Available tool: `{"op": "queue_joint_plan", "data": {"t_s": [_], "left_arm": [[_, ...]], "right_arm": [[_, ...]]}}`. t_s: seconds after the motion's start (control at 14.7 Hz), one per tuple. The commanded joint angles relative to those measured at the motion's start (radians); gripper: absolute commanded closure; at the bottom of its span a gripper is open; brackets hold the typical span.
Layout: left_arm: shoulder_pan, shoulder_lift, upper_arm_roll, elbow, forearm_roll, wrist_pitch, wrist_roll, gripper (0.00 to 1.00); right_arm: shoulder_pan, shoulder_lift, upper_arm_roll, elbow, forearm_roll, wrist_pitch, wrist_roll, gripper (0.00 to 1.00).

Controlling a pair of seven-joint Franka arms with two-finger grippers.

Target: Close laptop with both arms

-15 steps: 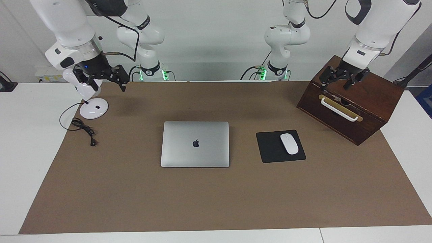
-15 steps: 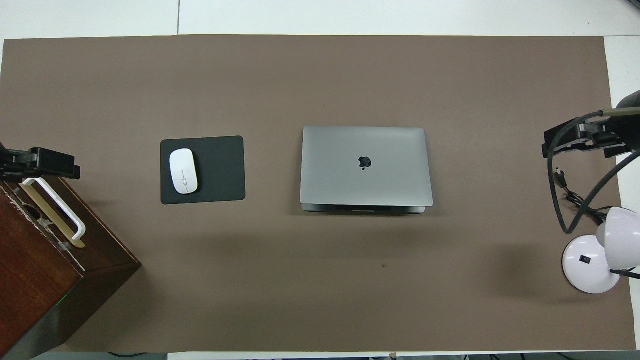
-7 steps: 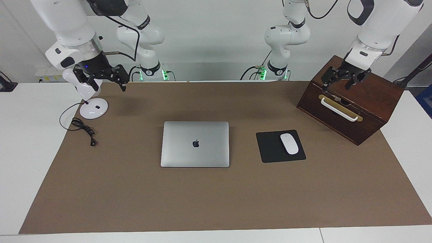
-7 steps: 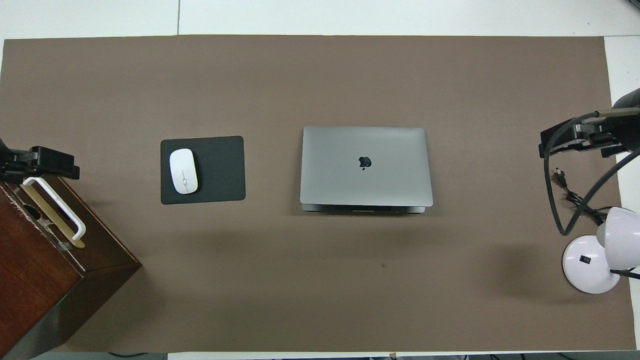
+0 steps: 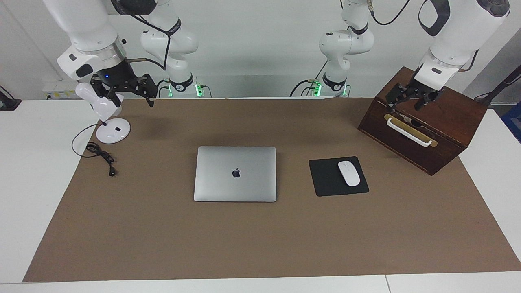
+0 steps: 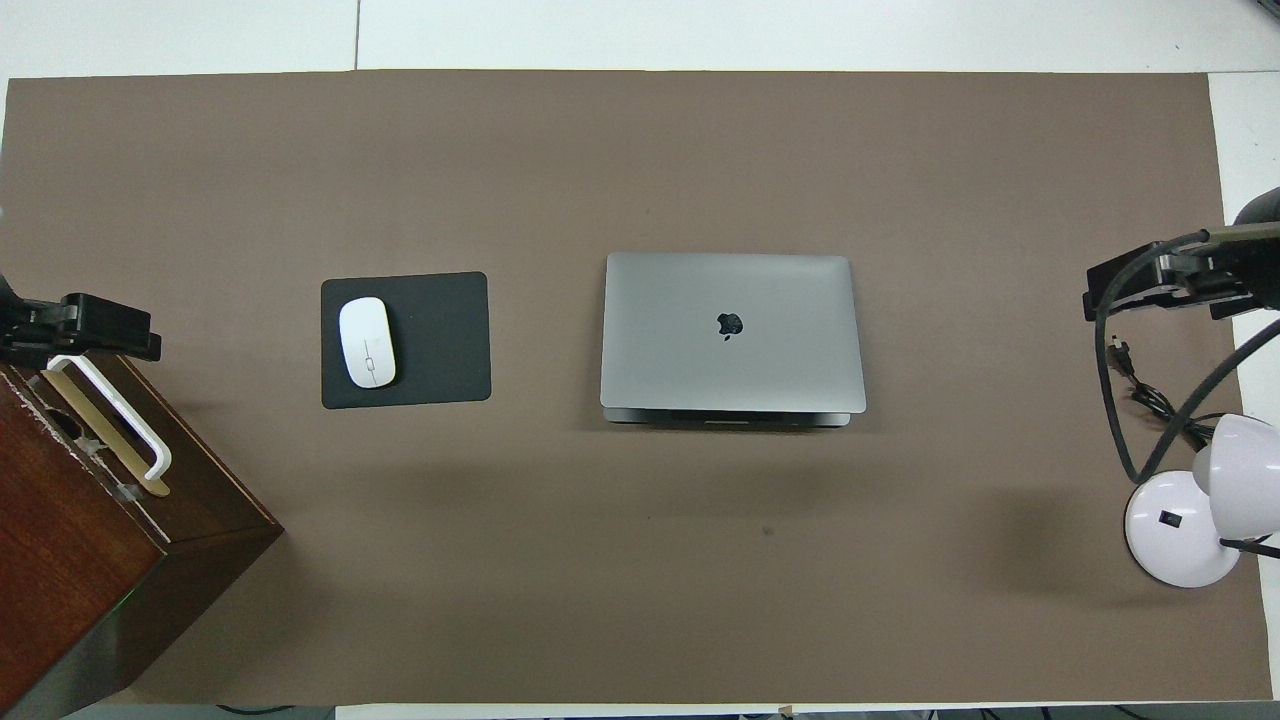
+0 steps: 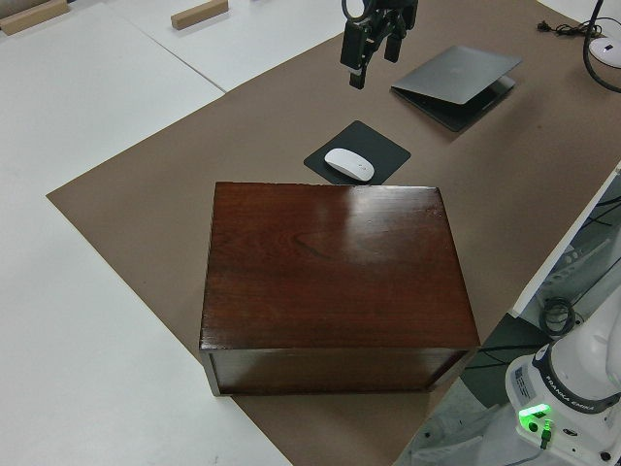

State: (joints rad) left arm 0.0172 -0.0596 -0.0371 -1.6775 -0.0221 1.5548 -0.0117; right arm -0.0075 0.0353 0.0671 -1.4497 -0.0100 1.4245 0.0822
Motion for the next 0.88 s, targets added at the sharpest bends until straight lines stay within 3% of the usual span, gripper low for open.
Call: {"op": "queue_joint_plan", "data": {"t_s": [0.0, 0.81], "left_arm": [[-0.016, 0.003, 0.014, 0.025, -0.002, -0.022, 0.001, 0.0], [-0.003, -0.026, 0.011, 0.021, -0.002, -0.018, 0.009, 0.0]], "right_arm": [[-0.009, -0.012, -0.001, -0.012, 0.016, 0.001, -0.022, 0.0], [-0.008, -0.009, -0.003, -0.014, 0.016, 0.001, -0.024, 0.0]]}}
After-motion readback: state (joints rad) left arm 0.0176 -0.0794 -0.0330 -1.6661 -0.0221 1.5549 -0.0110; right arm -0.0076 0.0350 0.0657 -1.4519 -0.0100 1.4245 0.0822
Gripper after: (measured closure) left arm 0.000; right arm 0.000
